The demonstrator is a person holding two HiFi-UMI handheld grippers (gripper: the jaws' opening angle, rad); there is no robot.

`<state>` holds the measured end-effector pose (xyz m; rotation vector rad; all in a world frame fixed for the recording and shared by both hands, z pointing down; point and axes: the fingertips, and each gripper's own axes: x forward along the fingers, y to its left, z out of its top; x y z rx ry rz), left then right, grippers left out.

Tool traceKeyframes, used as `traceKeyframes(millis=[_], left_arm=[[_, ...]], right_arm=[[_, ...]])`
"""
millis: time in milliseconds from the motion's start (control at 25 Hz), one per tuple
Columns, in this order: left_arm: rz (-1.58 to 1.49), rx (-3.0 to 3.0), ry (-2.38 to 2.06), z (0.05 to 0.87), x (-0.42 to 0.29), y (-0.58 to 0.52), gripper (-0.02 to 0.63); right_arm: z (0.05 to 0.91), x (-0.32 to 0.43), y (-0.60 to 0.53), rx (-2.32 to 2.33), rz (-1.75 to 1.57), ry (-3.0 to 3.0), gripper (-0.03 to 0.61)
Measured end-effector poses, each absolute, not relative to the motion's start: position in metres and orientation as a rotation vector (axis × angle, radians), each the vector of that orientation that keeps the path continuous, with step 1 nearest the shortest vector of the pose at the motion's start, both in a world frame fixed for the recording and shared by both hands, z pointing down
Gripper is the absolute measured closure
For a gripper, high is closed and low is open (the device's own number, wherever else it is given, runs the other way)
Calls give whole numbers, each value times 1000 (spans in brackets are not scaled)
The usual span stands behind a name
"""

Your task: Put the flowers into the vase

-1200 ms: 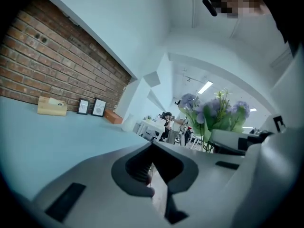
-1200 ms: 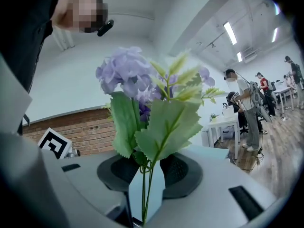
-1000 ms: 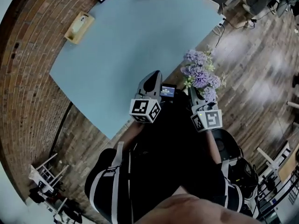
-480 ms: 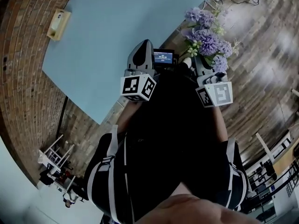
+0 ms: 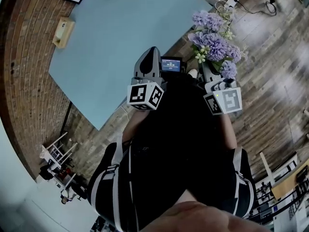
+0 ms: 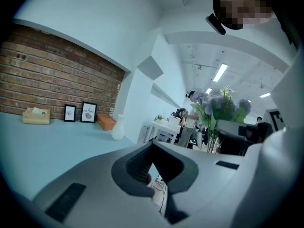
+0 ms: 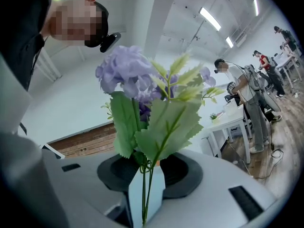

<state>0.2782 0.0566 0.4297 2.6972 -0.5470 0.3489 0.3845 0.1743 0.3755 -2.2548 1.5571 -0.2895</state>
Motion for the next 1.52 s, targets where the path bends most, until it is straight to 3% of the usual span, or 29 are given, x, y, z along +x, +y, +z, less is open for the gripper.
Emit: traceKeyframes(millis=[320, 640, 1080, 1520], left_arm=[[301, 2606, -672, 448, 324, 3, 584], [174, 2544, -679, 431, 396, -52, 584], [152, 2417, -914, 446, 406, -107, 584], [43, 2268, -1330, 420, 471, -116, 584]], right_arm=[[388, 433, 106, -2212, -345, 1704, 446], [338, 481, 46, -2286, -57, 1925, 445], [348, 531, -32, -2106, -203, 2074, 446], [352, 633, -64, -1783, -282, 2275, 445]])
